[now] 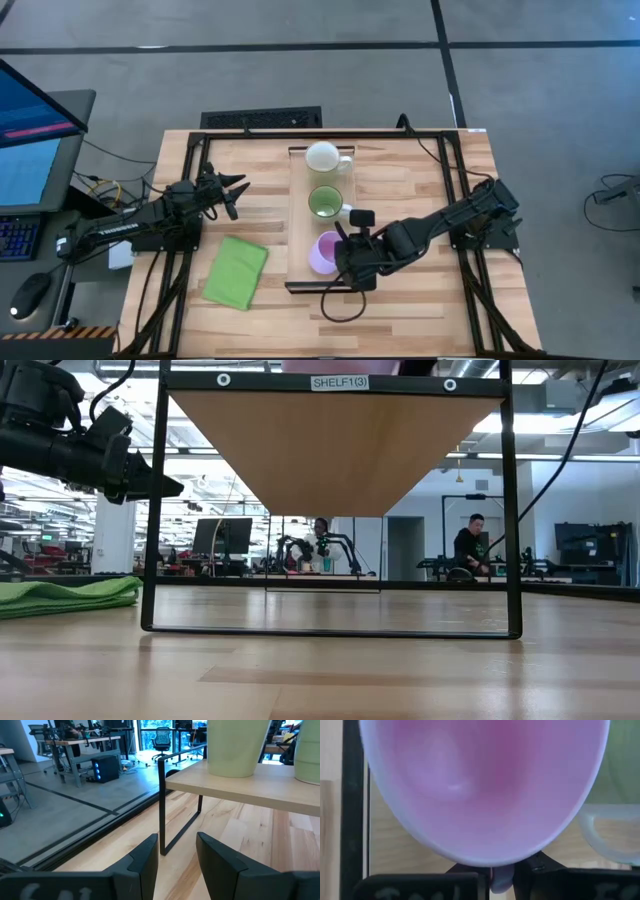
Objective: Stack small to large cups/mugs on shelf
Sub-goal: Put the pink mug on the shelf
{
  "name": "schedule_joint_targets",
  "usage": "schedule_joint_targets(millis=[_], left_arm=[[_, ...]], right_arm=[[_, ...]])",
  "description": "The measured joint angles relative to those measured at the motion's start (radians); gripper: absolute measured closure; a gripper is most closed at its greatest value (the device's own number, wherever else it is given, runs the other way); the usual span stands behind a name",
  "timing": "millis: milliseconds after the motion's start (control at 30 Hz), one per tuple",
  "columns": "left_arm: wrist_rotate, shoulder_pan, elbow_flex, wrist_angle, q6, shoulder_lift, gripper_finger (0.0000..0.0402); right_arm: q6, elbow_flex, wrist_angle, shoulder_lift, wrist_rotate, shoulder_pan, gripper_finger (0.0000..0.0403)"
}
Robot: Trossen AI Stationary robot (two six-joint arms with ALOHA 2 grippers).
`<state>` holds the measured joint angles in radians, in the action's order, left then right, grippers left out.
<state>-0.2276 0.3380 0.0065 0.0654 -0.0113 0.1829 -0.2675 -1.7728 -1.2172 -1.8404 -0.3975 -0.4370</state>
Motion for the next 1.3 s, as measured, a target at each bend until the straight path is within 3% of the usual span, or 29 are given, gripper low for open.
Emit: schedule_joint_targets(millis=[1300], left_arm=[[0.000,0.000,0.000,0.000,0.000,0.000,0.0276]], right_arm=[[-0.057,-0.003,-0.058,0.000,-0.020,0.001,0.0330]])
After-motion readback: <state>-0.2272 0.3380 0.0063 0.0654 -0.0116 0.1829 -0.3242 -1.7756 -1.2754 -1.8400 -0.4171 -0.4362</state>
